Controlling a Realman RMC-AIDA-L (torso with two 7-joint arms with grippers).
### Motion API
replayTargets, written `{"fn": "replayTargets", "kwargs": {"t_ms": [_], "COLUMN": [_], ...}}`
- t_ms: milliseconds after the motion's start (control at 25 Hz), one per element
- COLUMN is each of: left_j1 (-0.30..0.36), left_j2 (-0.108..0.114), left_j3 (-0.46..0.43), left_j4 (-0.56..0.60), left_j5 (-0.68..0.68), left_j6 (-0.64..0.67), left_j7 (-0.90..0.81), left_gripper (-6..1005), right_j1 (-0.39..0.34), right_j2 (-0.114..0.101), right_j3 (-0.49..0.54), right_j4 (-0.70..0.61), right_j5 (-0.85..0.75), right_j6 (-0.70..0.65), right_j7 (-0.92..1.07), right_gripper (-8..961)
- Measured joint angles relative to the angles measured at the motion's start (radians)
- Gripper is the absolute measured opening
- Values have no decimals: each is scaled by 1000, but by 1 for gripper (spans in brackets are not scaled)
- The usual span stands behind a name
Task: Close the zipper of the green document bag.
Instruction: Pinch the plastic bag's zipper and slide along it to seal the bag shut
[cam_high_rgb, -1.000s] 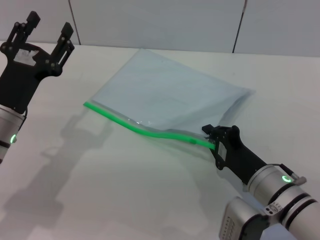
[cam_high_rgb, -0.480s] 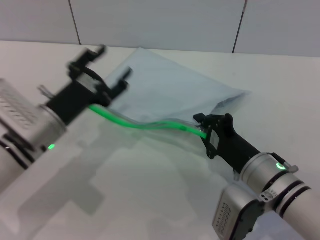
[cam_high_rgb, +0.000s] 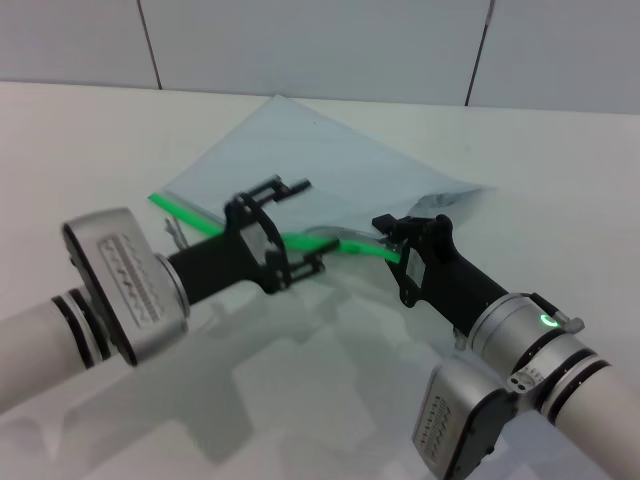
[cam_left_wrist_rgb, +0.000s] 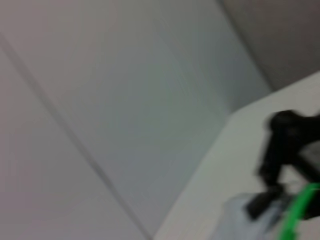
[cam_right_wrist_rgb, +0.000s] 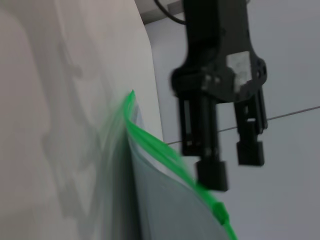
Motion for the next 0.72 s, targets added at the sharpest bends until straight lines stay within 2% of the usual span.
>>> {"fn": "replayTargets", "kwargs": {"t_ms": [280, 720], "left_j1": [-4, 3], "left_j2": [-2, -6], "left_j3": [13, 3], "left_j4": [-1, -2], "left_j5": [90, 89], "left_j6": [7, 16], "left_j7": [46, 202], "left_gripper": [725, 724], "right_j1": [6, 1], "right_j2": [0, 2], "right_j3": [4, -2], "right_j4": [-1, 0], "right_j5": [3, -5], "right_j6": [-1, -1], "right_j7": [2, 2], "right_gripper": [39, 36]}}
